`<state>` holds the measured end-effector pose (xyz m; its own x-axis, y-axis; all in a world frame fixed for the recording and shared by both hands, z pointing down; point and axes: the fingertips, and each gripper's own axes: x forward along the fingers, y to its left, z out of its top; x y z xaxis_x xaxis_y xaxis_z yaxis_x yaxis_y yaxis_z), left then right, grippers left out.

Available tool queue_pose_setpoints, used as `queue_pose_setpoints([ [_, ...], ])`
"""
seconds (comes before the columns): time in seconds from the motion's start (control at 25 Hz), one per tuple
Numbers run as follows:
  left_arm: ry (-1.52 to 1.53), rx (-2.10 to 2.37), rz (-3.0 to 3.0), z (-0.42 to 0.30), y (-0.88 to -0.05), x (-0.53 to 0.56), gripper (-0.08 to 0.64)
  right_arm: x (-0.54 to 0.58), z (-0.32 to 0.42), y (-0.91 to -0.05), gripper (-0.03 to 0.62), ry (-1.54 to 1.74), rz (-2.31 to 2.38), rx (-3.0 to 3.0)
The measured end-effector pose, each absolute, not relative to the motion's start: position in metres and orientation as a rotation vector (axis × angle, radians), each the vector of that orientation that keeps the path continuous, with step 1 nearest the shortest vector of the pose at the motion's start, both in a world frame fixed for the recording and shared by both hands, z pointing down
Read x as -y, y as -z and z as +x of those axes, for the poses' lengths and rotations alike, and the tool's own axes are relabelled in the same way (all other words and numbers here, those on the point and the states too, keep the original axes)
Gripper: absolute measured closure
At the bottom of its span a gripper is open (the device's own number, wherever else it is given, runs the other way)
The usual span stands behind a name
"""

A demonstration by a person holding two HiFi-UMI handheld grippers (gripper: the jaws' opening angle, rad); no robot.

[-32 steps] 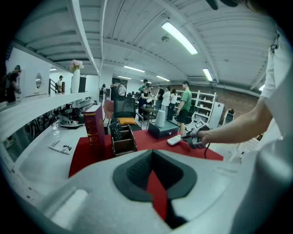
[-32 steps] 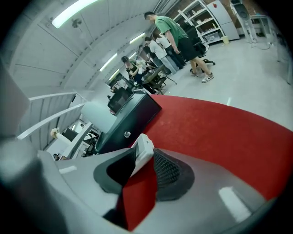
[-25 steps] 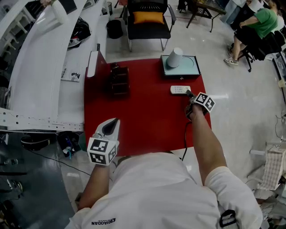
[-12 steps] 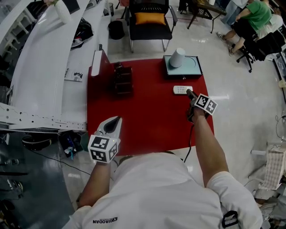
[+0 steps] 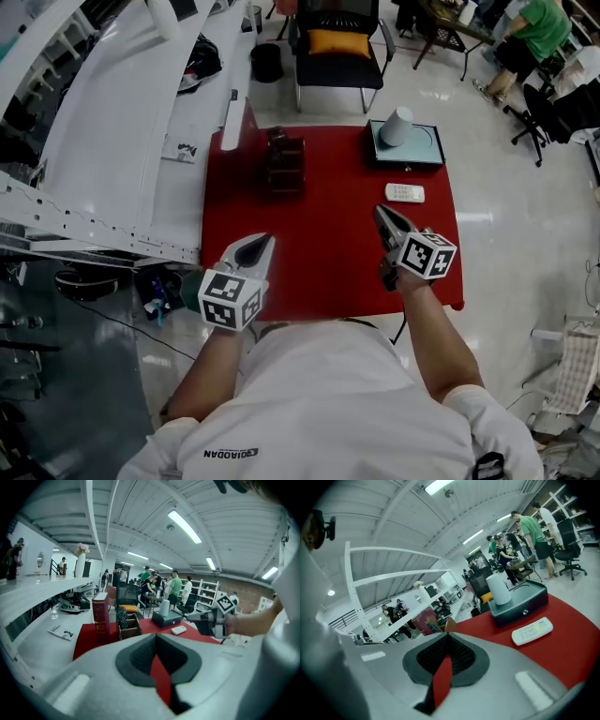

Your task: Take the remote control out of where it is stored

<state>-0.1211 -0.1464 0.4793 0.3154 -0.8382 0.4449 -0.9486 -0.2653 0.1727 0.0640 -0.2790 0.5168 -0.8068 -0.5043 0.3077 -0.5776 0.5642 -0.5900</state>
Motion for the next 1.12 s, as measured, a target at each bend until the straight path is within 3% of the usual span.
queue_pose_setpoints([
  [0.2,-0.347,1.592,2.212,-0.128,-0.470,0.143,0.558,0.238,0.025,-0.486,0.588,-0.988,0.773,2.765],
  [0.52,-0.321,1.617,2.229,-0.140,-0.460,0.138,0.558,0.184,-0.020,-0.470,0.588,-0.507,0.575,2.779],
  [1.12,-0.360,1.592,2.265,-0.139,-0.459,0.135,0.558,0.179,-0.029,-0.476,0.588,-0.475,0.565,2.757],
])
